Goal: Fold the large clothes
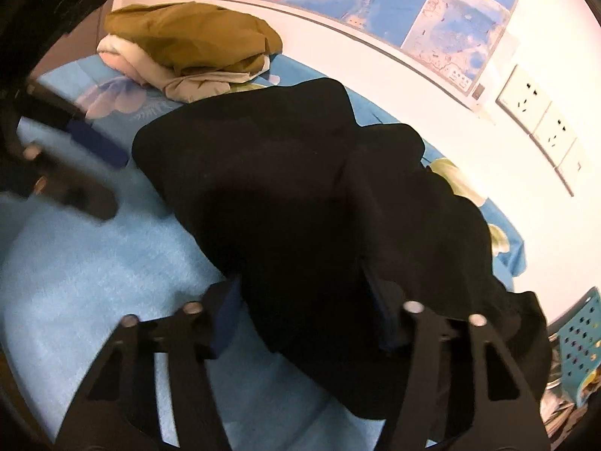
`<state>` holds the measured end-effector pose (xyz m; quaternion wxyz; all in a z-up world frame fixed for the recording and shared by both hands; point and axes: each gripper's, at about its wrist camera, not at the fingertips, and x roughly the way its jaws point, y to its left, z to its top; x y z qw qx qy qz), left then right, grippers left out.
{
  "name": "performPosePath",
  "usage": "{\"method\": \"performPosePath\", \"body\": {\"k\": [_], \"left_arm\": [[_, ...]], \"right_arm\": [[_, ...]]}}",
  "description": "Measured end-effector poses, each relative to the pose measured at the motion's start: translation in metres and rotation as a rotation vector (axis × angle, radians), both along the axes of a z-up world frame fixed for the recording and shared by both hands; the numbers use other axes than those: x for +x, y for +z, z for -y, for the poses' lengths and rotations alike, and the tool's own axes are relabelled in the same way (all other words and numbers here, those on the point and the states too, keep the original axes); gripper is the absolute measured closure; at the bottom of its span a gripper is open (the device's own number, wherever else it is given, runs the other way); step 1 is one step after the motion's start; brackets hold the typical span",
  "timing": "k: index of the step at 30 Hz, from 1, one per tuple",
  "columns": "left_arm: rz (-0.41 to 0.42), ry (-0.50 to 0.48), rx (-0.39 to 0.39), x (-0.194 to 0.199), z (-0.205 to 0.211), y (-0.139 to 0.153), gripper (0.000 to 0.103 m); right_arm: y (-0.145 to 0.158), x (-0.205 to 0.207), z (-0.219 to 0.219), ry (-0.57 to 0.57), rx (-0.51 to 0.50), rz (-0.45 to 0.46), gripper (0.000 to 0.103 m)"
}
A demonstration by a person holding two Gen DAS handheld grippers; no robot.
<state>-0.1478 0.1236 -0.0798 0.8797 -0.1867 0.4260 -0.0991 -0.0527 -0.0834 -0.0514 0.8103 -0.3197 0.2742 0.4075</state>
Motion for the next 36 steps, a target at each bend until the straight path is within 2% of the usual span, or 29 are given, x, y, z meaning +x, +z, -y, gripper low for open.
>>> {"method": "performPosePath", "body": {"k": [3,8,12,16,21,25,27,29,33,35,36], "left_arm": [[-0.013,-0.04,-0.065,0.001,0.005,-0.004,0.027],[-0.007,-0.054,-0.177,0.025,0.009,-0.004,0.027],[0.031,0.045,-0.262,0.046,0.0,-0.004,0.027],[0.018,0.119,-0.408,0.066,-0.012,-0.017,0.027],[0.056,0.153,-0.458,0.077,-0.01,-0.015,0.026],[0.081,0.169,-0.547,0.077,-0.017,-0.016,0.026],[0.072,0.179,-0.55,0.072,-0.022,-0.019,0.025],[0.073,0.188,-0.508,0.065,-0.024,-0.017,0.025],[0.087,0.251,-0.558,0.056,-0.045,-0.021,0.025],[0.062,0.254,-0.516,0.064,-0.045,-0.019,0.025],[0.055,0.252,-0.497,0.07,-0.043,-0.017,0.025]], "right_arm": [[0.012,0.009,0.005,-0.005,0.063,-0.08,0.075],[0.027,0.018,0.013,-0.037,0.173,-0.166,0.079],[0.032,0.022,0.017,-0.058,0.224,-0.208,0.079],[0.035,0.028,0.022,-0.07,0.264,-0.255,0.079],[0.037,0.035,0.026,-0.091,0.319,-0.302,0.08],[0.035,0.04,0.032,-0.103,0.349,-0.354,0.08],[0.033,0.039,0.033,-0.101,0.346,-0.36,0.078],[0.031,0.037,0.032,-0.096,0.341,-0.366,0.077],[0.032,0.032,0.035,-0.096,0.345,-0.379,0.073],[0.033,0.031,0.037,-0.102,0.345,-0.39,0.07],[0.034,0.028,0.04,-0.103,0.35,-0.404,0.066]]}}
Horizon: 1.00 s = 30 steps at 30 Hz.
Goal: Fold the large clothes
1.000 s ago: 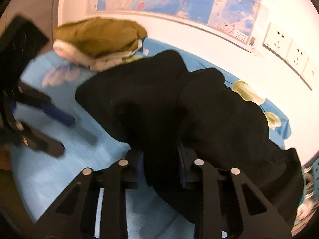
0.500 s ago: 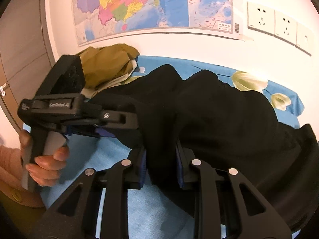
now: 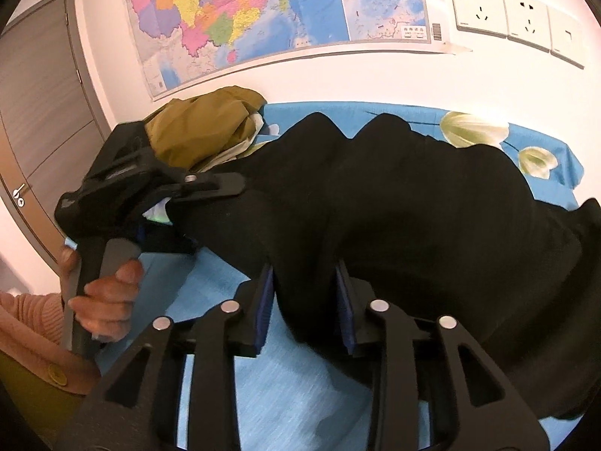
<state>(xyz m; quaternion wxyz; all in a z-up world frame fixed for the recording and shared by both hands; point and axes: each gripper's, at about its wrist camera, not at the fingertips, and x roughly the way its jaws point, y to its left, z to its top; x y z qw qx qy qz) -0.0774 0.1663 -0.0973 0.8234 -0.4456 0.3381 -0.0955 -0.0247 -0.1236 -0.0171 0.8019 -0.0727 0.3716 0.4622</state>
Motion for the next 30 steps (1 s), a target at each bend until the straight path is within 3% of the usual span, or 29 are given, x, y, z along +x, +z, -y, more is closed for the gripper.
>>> {"method": "performPosePath", "body": {"k": [1,3,4,7,10,14,18,25,29,30], "left_arm": [[-0.009,-0.013,0.012,0.006,0.003,0.0,0.026],[-0.051,-0.046,0.059,0.019,0.006,0.001,0.027],[-0.062,-0.059,0.061,0.021,0.006,0.001,0.03],[-0.102,-0.077,0.064,0.028,0.002,-0.003,0.049],[-0.107,-0.09,0.105,0.025,0.005,-0.003,0.059],[-0.114,-0.097,0.187,0.021,0.011,-0.003,0.064],[-0.124,-0.11,0.238,0.021,0.014,-0.002,0.065],[-0.121,-0.13,0.248,0.024,0.015,-0.001,0.065],[-0.116,-0.142,0.254,0.024,0.015,-0.001,0.064],[-0.116,-0.146,0.258,0.024,0.015,-0.001,0.064]], "right_arm": [[0.002,-0.003,0.003,0.005,0.013,-0.012,0.062],[0.008,-0.009,0.016,0.017,0.064,-0.054,0.042],[0.012,-0.013,0.027,0.016,0.097,-0.09,0.039],[0.012,-0.017,0.065,-0.031,0.171,-0.205,0.03],[-0.003,-0.01,0.112,-0.171,0.218,-0.33,0.027],[-0.028,0.011,0.158,-0.405,0.291,-0.476,0.024],[-0.036,0.03,0.168,-0.535,0.356,-0.507,0.018],[-0.036,0.048,0.143,-0.713,0.314,-0.397,0.016],[-0.04,0.057,0.144,-0.761,0.359,-0.387,0.016],[-0.037,0.057,0.143,-0.767,0.38,-0.366,0.02]]}}
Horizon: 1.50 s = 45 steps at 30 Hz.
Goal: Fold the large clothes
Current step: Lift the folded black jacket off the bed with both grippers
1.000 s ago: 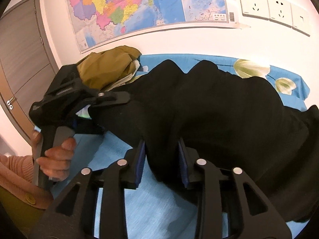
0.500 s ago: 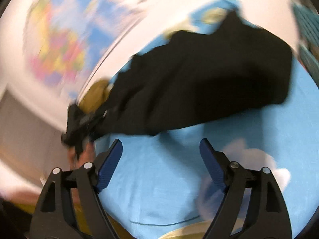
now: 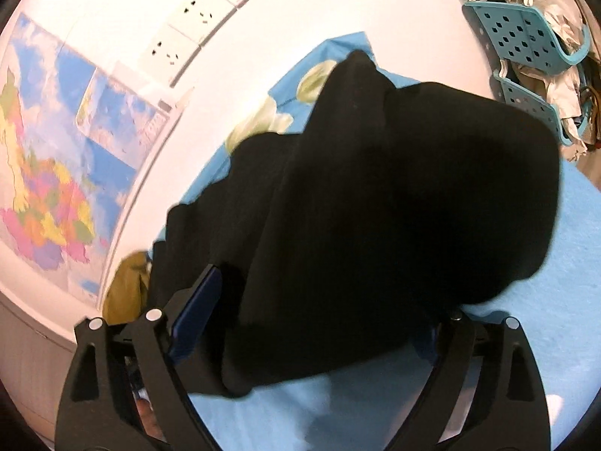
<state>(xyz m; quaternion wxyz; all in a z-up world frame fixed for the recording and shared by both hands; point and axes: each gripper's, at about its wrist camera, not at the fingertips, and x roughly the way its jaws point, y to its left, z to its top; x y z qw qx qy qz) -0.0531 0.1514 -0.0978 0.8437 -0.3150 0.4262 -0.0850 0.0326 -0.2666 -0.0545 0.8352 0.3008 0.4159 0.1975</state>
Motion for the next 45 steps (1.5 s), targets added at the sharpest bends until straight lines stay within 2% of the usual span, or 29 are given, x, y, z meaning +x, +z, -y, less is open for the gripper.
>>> {"method": "performPosePath", "body": {"k": [3,5,8,12,13,15,17,18,24,28,31,34,37,38,39,43,45], "left_arm": [[-0.007,-0.024,0.028,0.003,0.001,0.002,0.062],[-0.013,-0.039,0.056,0.005,0.003,0.005,0.061],[-0.016,-0.052,0.115,0.01,0.008,0.009,0.053],[-0.022,-0.054,0.121,0.018,0.014,0.012,0.033],[-0.021,-0.053,0.138,0.02,0.016,0.012,0.032],[-0.019,-0.045,0.181,0.022,0.022,0.013,0.034],[-0.022,-0.028,0.221,0.022,0.025,0.013,0.04],[-0.028,-0.016,0.24,0.022,0.025,0.013,0.047],[-0.034,0.004,0.221,0.015,0.017,0.018,0.066],[0.024,-0.004,0.249,0.001,0.019,0.04,0.072],[0.041,-0.033,0.207,-0.014,0.011,0.053,0.072],[0.023,-0.057,0.189,-0.022,0.005,0.049,0.066],[-0.053,-0.081,0.213,-0.014,0.005,0.024,0.061],[-0.068,-0.076,0.219,-0.013,0.006,0.017,0.057],[-0.065,-0.07,0.221,-0.012,0.006,0.015,0.052],[-0.043,-0.067,0.251,-0.01,0.008,0.016,0.041],[-0.039,-0.069,0.291,-0.006,0.011,0.016,0.038]], "right_arm": [[0.01,0.001,-0.005,0.014,-0.038,0.08,0.022],[0.002,0.009,-0.011,0.051,-0.043,0.019,0.022],[-0.004,0.016,-0.012,0.068,-0.069,0.002,0.025],[-0.005,0.021,-0.013,0.074,-0.057,0.012,0.026],[-0.006,0.021,-0.013,0.073,-0.057,0.014,0.027],[-0.007,0.022,-0.013,0.081,-0.071,0.015,0.042],[-0.008,0.024,-0.017,0.103,-0.08,0.01,0.053],[-0.008,0.025,-0.018,0.119,-0.086,0.007,0.057],[0.011,0.023,-0.024,0.185,-0.109,0.06,0.082],[0.038,0.01,-0.03,0.233,-0.112,0.148,0.083],[0.051,-0.007,-0.028,0.261,-0.092,0.202,0.083],[0.034,-0.008,-0.025,0.275,-0.096,0.124,0.077],[0.005,-0.004,-0.025,0.272,-0.11,0.018,0.066],[0.0,-0.004,-0.025,0.261,-0.105,0.002,0.057],[-0.001,-0.004,-0.025,0.25,-0.101,0.003,0.053],[-0.002,-0.001,-0.024,0.231,-0.071,0.008,0.048],[-0.005,0.001,-0.026,0.217,-0.067,0.004,0.045]]}}
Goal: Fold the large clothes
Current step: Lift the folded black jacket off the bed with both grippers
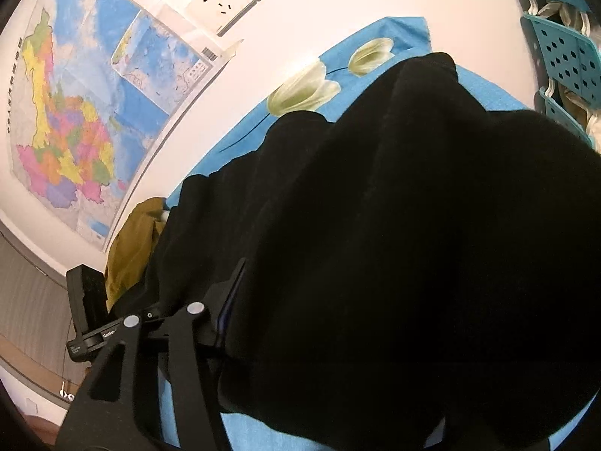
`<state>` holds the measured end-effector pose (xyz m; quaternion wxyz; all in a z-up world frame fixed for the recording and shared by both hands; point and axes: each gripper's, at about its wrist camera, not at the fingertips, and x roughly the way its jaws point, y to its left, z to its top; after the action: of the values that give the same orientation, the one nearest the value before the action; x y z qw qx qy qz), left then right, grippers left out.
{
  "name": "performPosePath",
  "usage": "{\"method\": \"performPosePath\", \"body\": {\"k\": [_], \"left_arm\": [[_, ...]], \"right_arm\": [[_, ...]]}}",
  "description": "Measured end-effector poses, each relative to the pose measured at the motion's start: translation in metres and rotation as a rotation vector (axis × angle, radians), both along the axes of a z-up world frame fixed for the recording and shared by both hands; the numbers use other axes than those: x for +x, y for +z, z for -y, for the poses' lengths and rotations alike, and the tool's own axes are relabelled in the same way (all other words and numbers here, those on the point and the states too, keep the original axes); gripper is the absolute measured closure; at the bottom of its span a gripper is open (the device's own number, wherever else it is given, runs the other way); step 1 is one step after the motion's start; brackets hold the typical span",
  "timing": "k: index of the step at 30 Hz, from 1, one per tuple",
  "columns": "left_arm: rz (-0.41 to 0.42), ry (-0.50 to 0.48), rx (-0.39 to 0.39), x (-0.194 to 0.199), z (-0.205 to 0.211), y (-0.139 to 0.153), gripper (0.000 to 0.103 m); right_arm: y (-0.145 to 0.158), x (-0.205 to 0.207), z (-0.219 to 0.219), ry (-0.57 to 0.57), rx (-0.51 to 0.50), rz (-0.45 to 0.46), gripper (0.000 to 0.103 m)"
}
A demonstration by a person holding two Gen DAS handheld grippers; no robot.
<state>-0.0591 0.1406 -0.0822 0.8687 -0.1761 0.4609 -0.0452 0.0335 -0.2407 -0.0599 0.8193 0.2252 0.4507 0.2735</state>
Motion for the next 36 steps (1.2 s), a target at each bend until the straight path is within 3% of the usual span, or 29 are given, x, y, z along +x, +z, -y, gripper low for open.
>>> {"method": "performPosePath", "body": {"k": [4,6,8,11,20,36], "left_arm": [[0.005,0.013,0.024,0.004,0.005,0.001,0.036],[0.005,0.025,0.024,0.009,0.014,0.001,0.037],[0.003,0.048,0.026,0.01,0.015,0.001,0.046],[0.004,0.055,0.028,0.01,0.015,0.002,0.055],[0.026,0.031,0.039,0.007,0.011,0.019,0.068],[0.208,-0.014,0.069,-0.006,-0.012,0.112,0.071]], "right_arm": [[-0.004,0.002,0.001,-0.026,0.04,0.025,0.046],[-0.005,0.002,-0.001,-0.013,0.023,0.036,0.063],[-0.005,0.003,-0.003,0.002,0.016,0.038,0.074],[-0.001,0.002,-0.004,0.013,0.018,0.048,0.082],[0.027,0.0,-0.012,0.035,-0.026,0.103,0.085],[0.124,-0.015,-0.049,0.143,-0.062,0.346,0.086]]}}
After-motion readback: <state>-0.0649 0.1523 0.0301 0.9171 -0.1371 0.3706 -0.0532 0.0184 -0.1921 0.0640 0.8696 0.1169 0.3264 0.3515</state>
